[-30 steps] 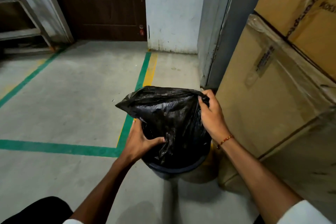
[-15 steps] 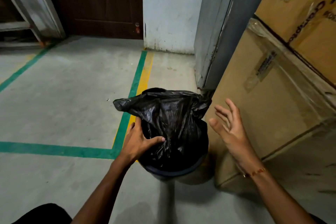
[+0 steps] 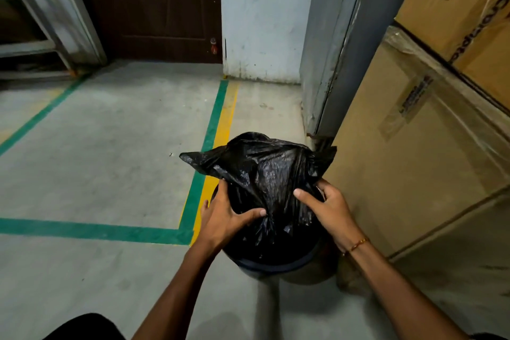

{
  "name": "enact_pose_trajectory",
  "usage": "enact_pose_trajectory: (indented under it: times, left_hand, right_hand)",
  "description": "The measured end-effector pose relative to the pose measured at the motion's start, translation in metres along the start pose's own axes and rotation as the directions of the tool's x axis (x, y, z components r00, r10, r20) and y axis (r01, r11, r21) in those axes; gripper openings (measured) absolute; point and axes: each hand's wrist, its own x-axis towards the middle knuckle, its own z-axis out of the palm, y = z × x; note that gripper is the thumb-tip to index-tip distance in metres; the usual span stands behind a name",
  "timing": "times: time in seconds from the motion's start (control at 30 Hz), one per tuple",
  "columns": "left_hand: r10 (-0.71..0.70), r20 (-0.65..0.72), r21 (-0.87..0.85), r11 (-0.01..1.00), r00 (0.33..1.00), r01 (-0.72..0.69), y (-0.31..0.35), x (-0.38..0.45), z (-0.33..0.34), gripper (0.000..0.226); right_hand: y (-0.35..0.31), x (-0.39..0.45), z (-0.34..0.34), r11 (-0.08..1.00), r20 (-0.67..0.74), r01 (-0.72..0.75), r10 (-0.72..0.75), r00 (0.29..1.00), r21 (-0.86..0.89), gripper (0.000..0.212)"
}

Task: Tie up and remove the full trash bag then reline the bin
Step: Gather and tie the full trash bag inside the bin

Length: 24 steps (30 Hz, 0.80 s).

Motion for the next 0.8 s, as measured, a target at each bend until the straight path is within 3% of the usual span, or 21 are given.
enact_pose_trajectory:
  times: [0.1, 0.23, 0.3, 0.4, 0.47, 0.6, 0.8]
  left_hand:
    - [-0.017, 0.026, 0.089, 0.996, 1.000, 0.015, 0.000, 0.000, 0.006, 0.111]
    - [0.126, -0.039, 0.099, 0.988, 0.991, -0.122, 0.008, 0.003, 0.014, 0.100]
    - [0.145, -0.052, 0.014, 0.989, 0.988, -0.145, 0.015, 0.005, 0.017, 0.105]
    - [0.118, -0.019, -0.212, 0.970, 0.993, -0.119, 0.021, 0.003, 0.025, 0.115]
    - [0.082, -0.007, -0.233, 0.969, 0.997, -0.082, 0.025, 0.000, 0.031, 0.115]
    - [0.053, -0.103, -0.160, 0.985, 0.993, -0.069, 0.033, 0.002, 0.040, 0.088]
    - [0.078, -0.192, -0.240, 0.963, 0.978, -0.124, 0.045, 0.004, 0.046, 0.055]
  right_hand:
    - [-0.002, 0.003, 0.007, 0.989, -0.095, 0.007, 0.007, 0.995, 0.147, 0.027]
    - [0.000, 0.005, 0.014, 0.925, -0.172, -0.061, 0.135, 0.976, 0.376, 0.037]
    - [0.001, 0.005, 0.016, 0.894, -0.194, -0.068, 0.170, 0.966, 0.442, 0.039]
    - [-0.001, 0.005, 0.018, 0.864, -0.222, -0.088, 0.224, 0.949, 0.496, 0.026]
    - [-0.004, 0.008, 0.020, 0.828, -0.229, -0.094, 0.260, 0.938, 0.553, 0.023]
    - [-0.017, 0.012, 0.028, 0.730, -0.231, -0.082, 0.318, 0.919, 0.679, 0.018]
    - [-0.023, 0.008, 0.035, 0.701, -0.224, -0.053, 0.298, 0.928, 0.711, 0.016]
